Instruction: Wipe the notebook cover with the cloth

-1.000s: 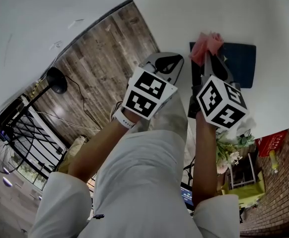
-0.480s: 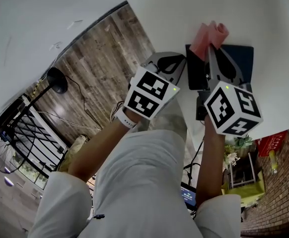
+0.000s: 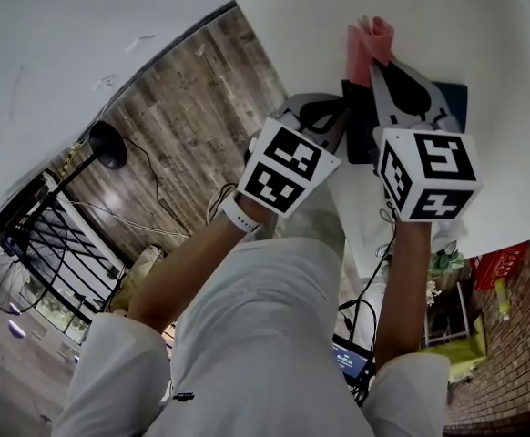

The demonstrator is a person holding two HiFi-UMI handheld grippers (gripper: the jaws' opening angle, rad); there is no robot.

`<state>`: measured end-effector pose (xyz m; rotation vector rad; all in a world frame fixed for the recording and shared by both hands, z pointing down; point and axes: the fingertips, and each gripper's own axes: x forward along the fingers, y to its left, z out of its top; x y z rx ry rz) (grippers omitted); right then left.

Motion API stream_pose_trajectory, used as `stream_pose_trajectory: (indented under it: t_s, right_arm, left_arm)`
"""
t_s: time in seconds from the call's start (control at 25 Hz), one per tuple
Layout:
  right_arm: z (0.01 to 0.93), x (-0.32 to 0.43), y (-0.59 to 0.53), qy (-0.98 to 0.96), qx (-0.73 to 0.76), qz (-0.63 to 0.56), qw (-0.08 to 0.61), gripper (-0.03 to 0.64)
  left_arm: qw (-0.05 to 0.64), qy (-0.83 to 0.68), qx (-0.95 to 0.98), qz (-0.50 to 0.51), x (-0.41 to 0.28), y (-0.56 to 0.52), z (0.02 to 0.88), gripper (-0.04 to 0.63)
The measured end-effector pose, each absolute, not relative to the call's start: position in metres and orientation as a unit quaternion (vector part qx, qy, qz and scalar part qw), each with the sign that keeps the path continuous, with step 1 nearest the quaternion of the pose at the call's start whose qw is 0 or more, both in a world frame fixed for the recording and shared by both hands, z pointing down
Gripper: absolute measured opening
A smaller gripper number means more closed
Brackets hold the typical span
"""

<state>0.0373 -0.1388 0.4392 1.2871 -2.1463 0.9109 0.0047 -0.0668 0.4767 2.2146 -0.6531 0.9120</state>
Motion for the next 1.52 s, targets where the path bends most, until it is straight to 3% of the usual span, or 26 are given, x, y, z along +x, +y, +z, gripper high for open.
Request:
stream_pose_trajectory:
  t_s: [0.48, 0.96, 1.52]
  right_arm:
    - [0.477, 0.026, -0.128, -0.789, 0.393, 0.309, 0.357, 0.031]
    - [0.48, 0.089, -0.13, -0.752, 0.457, 0.314, 0.357, 0.031]
    - [0.473, 0.198, -0.127, -0.662, 0.594, 0.3, 0.344, 0.031]
  left_arm:
    - [0.314, -0.251, 0.843, 0.356, 0.004, -0.066, 0.478, 0.018]
    - [0.351, -0.23, 0.836, 0.354, 0.001, -0.067, 0.482, 0.018]
    - [0.33, -0.236, 0.841, 0.358, 0.001, -0.068, 0.481, 0.018]
